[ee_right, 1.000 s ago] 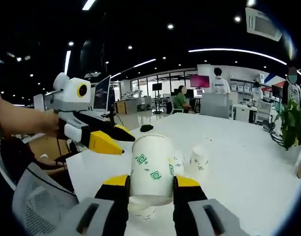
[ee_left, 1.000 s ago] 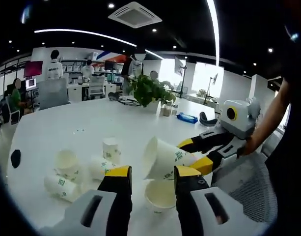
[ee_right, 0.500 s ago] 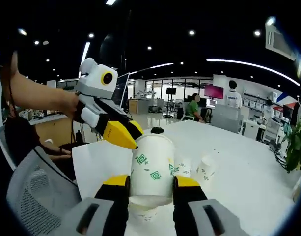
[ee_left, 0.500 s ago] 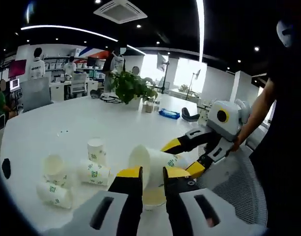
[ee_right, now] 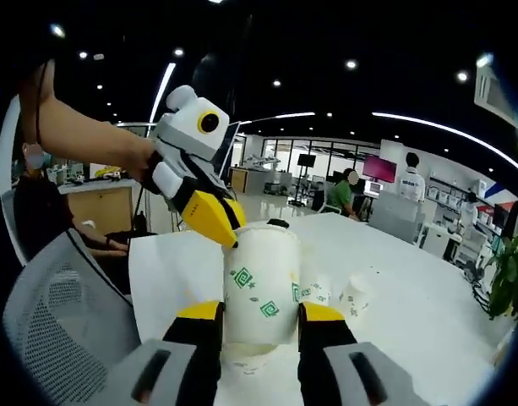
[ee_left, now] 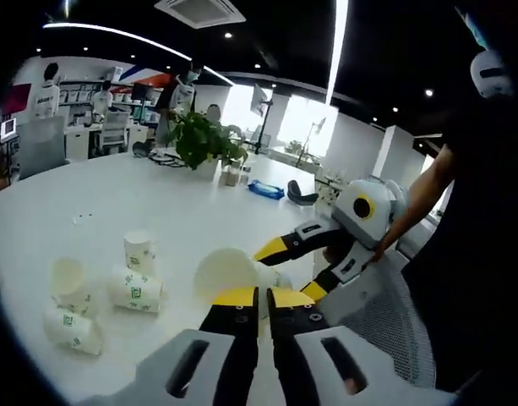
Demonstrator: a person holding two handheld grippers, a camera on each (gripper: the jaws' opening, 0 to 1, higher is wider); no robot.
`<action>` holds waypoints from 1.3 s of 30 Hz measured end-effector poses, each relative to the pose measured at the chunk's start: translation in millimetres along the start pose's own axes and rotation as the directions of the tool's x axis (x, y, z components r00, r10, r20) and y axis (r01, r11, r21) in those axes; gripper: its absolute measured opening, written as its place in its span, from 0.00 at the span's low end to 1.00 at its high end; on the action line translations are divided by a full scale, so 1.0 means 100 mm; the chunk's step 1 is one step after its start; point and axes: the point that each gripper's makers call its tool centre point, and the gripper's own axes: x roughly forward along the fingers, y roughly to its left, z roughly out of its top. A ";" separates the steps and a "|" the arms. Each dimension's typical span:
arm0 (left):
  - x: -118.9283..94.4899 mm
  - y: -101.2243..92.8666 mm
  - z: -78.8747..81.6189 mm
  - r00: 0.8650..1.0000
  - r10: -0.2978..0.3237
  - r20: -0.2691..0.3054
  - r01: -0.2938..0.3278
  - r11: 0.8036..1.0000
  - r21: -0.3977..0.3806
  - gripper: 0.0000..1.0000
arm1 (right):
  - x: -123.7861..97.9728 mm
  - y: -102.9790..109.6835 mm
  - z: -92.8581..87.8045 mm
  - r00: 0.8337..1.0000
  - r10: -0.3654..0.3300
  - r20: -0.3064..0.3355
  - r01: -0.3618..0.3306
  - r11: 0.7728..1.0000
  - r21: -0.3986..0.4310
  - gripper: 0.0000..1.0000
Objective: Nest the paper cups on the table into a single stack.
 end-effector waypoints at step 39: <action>0.02 0.01 -0.15 0.978 0.109 -0.179 -0.070 0.975 0.211 0.00 | -0.15 -0.08 -0.24 0.999 -0.035 0.006 0.033 0.975 0.222 0.89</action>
